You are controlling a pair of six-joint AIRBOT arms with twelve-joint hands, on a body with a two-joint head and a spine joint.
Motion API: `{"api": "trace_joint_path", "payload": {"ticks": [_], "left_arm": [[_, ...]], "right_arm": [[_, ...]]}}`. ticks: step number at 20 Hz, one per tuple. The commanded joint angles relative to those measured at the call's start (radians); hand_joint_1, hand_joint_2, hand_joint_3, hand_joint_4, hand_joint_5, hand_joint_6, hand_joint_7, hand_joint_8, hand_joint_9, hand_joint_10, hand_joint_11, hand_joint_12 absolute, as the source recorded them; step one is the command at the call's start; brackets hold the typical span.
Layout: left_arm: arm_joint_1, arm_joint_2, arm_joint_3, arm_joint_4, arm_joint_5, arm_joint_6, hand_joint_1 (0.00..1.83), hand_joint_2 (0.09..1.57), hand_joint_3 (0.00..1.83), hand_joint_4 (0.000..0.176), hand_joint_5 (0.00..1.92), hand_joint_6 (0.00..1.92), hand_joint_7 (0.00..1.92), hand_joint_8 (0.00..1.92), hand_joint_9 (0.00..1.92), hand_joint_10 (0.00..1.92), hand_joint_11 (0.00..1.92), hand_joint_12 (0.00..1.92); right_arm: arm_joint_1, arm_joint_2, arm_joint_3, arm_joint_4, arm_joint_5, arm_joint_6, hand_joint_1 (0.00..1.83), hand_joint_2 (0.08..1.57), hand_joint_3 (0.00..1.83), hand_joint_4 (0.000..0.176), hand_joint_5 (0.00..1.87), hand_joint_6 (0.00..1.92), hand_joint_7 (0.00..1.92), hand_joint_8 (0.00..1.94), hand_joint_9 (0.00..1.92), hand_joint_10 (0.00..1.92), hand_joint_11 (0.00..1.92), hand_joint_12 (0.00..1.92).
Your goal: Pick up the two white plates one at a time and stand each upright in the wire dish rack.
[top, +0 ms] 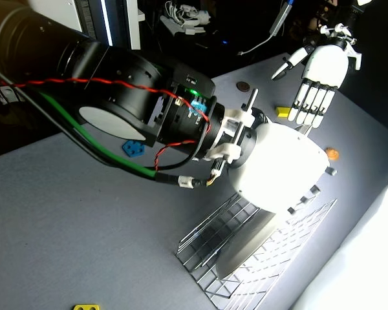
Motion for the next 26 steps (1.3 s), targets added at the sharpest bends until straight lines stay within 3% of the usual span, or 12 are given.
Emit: {"api": "trace_joint_path", "payload": {"ticks": [1, 20, 26], "left_arm": [[-0.010, 0.009, -0.001, -0.053, -0.015, -0.003, 0.00, 1.10, 0.00, 0.000, 0.00, 0.00, 0.00, 0.00, 0.00, 0.00, 0.00, 0.00], [-0.010, 0.011, -0.004, -0.048, -0.014, -0.003, 0.00, 1.10, 0.00, 0.000, 0.00, 0.00, 0.00, 0.00, 0.00, 0.00, 0.00, 0.00], [-0.010, 0.009, -0.005, -0.046, -0.014, -0.003, 0.00, 1.10, 0.00, 0.000, 0.00, 0.00, 0.00, 0.00, 0.00, 0.00, 0.00, 0.00]], "right_arm": [[0.009, 0.005, 0.007, 0.022, 0.125, 0.024, 1.38, 1.08, 0.00, 0.000, 1.00, 0.91, 1.05, 0.93, 1.00, 0.97, 0.85, 1.03], [0.008, 0.038, 0.038, 0.023, 0.068, 0.024, 1.38, 1.08, 0.00, 0.000, 0.99, 0.94, 1.05, 0.93, 0.98, 0.98, 0.83, 1.02], [-0.039, 0.039, 0.038, 0.018, 0.066, 0.023, 1.38, 1.08, 0.00, 0.000, 1.00, 0.92, 1.06, 0.90, 0.99, 0.98, 0.84, 1.04]]}}
